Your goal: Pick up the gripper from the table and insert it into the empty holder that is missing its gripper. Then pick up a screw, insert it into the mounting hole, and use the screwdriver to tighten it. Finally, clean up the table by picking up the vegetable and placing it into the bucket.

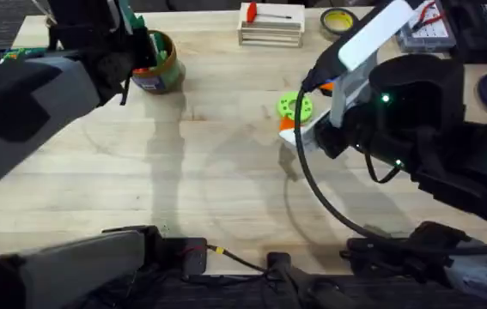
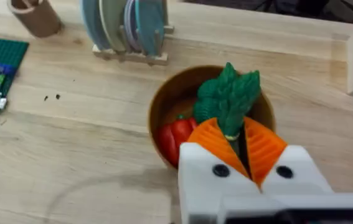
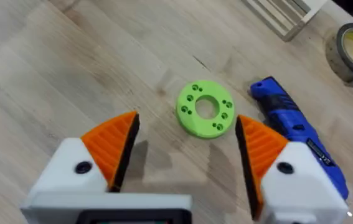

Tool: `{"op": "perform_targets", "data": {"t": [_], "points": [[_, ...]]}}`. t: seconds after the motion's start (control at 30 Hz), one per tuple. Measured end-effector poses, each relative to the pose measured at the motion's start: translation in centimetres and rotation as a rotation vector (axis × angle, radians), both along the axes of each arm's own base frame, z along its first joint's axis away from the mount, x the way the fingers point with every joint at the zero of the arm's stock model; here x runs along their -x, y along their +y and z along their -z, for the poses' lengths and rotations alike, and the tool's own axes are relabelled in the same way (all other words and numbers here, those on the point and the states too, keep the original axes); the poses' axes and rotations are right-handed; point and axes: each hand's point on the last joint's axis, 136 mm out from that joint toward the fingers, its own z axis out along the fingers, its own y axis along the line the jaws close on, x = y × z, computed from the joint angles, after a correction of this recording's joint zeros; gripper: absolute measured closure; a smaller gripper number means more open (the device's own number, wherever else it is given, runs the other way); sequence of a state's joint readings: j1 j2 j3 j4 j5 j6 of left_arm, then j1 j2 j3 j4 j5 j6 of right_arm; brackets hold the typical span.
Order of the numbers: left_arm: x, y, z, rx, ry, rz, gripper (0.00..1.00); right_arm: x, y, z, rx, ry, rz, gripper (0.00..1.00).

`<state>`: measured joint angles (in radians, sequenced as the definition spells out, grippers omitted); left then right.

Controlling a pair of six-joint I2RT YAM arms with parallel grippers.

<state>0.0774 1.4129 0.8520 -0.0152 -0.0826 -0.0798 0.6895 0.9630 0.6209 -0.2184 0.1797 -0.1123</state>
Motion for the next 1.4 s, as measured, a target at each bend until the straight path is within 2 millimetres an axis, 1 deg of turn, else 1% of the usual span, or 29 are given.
{"op": "perform_targets", "data": {"t": [0.13, 0.27, 0.33, 0.4, 0.47, 0.5, 0.53, 0.6, 0.7, 0.77, 0.87, 0.93, 1.0, 1.07, 1.2, 1.23, 1.3, 1.4], "points": [[-0.4, 0.8, 0.7, 0.001, 0.003, -0.049, 0.986, 0.0, 0.0, 0.0, 0.0, 0.0, 0.0, 0.088], [-0.3, 1.4, 0.7, -0.007, 0.003, -0.079, 0.977, 0.0, 0.0, 0.0, 0.0, 0.0, 0.0, 0.086], [-0.2, 1.6, 0.7, -0.006, 0.002, -0.094, 0.764, 0.0, 0.0, 0.0, 0.0, 0.0, 0.0, 0.086], [-0.2, 1.8, 0.7, -0.008, -0.001, -0.103, 0.576, 0.0, 0.0, 0.0, 0.0, 0.0, 0.0, 0.085], [-0.2, 1.9, 0.7, -0.009, -0.001, -0.109, 0.299, 0.0, 0.0, 0.0, 0.0, 0.0, 0.0, 0.086], [-0.2, 2.0, 0.6, -0.009, -0.002, -0.111, 0.131, 0.0, 0.0, 0.0, 0.0, 0.0, 0.0, 0.086], [-0.2, 2.0, 0.6, -0.007, -0.003, -0.114, 0.042, 0.0, 0.0, 0.0, 0.0, 0.0, 0.0, 0.086], [-0.2, 2.0, 0.6, -0.008, -0.003, -0.116, 0.01, 0.0, 0.0, -0.1, -0.003, -0.003, 0.0, 0.086], [0.1, 2.0, -0.2, -0.018, -0.017, -0.109, 0.008, 0.1, -0.1, -0.9, -0.019, -0.022, 0.0, 0.086], [0.4, 1.9, -1.6, -0.034, -0.04, -0.095, 0.008, 0.3, -0.3, -2.0, -0.044, -0.053, 0.0, 0.086], [1.7, 1.6, -4.3, -0.069, -0.077, -0.065, 0.008, 0.7, -0.6, -4.0, -0.078, -0.095, 0.0, 0.086], [3.0, 1.2, -5.4, -0.087, -0.078, -0.032, 0.008, 1.0, -0.8, -5.4, -0.095, -0.113, 0.001, 0.086], [4.3, 0.4, -6.2, -0.098, -0.068, 0.017, 0.008, 1.5, -1.2, -6.5, -0.104, -0.108, 0.007, 0.086], [5.8, -0.4, -6.8, -0.105, -0.053, 0.069, 0.008, 2.2, -1.8, -7.0, -0.092, -0.075, 0.015, 0.085], [9.2, -1.5, -8.3, -0.122, -0.048, 0.138, 0.01, 3.9, -3.2, -7.1, -0.032, 0.016, 0.026, 0.086], [10.0, -1.7, -8.8, -0.125, -0.057, 0.147, 0.053, 4.2, -3.5, -7.4, -0.027, 0.033, 0.032, 0.086], [11.7, -2.2, -9.8, -0.129, -0.077, 0.17, 0.35, 4.7, -4.1, -8.3, -0.032, 0.053, 0.057, 0.086], [14.5, -3.3, -11.2, -0.124, -0.113, 0.216, 0.842, 5.1, -5.0, -10.0, -0.056, 0.061, 0.11, 0.086]]}}
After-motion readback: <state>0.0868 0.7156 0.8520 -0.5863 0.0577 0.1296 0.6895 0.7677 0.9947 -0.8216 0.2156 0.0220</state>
